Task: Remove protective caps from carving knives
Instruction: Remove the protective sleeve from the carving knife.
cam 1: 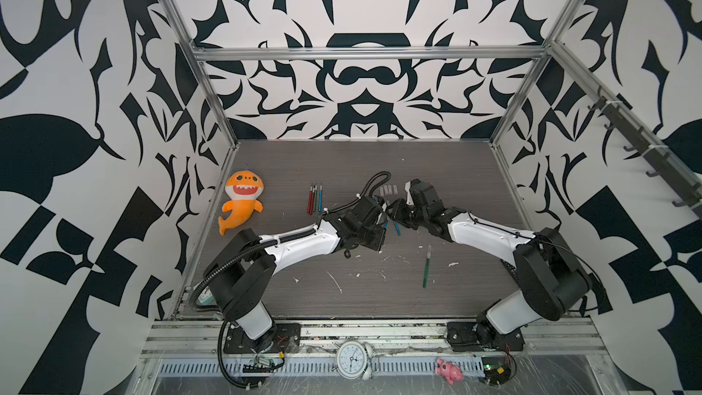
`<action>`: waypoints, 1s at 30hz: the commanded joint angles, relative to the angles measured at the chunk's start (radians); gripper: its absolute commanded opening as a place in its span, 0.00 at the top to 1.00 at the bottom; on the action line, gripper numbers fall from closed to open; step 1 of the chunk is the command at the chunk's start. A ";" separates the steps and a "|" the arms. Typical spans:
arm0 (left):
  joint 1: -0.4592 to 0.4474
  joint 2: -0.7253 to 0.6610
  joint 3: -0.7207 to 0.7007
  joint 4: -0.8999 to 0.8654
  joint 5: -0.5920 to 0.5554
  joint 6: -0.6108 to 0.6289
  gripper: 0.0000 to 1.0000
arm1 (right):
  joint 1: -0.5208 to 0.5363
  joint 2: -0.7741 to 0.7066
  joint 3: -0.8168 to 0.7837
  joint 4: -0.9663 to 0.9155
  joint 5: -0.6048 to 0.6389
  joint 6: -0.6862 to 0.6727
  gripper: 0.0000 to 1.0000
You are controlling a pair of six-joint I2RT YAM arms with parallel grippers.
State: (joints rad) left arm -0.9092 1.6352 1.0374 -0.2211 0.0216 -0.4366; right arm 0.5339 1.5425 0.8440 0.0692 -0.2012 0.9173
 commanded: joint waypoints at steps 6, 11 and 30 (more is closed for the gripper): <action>-0.003 -0.017 -0.028 0.012 -0.008 0.006 1.00 | 0.006 -0.051 -0.020 0.076 0.017 0.035 0.72; -0.004 -0.011 -0.028 0.012 -0.005 0.002 1.00 | 0.006 -0.055 -0.022 0.078 0.020 0.040 0.75; -0.003 -0.023 -0.031 0.013 -0.021 0.002 1.00 | 0.000 -0.050 -0.026 0.068 0.054 0.046 1.00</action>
State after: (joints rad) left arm -0.9100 1.6352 1.0222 -0.2123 0.0154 -0.4366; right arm 0.5343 1.5188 0.8143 0.1215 -0.1814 0.9672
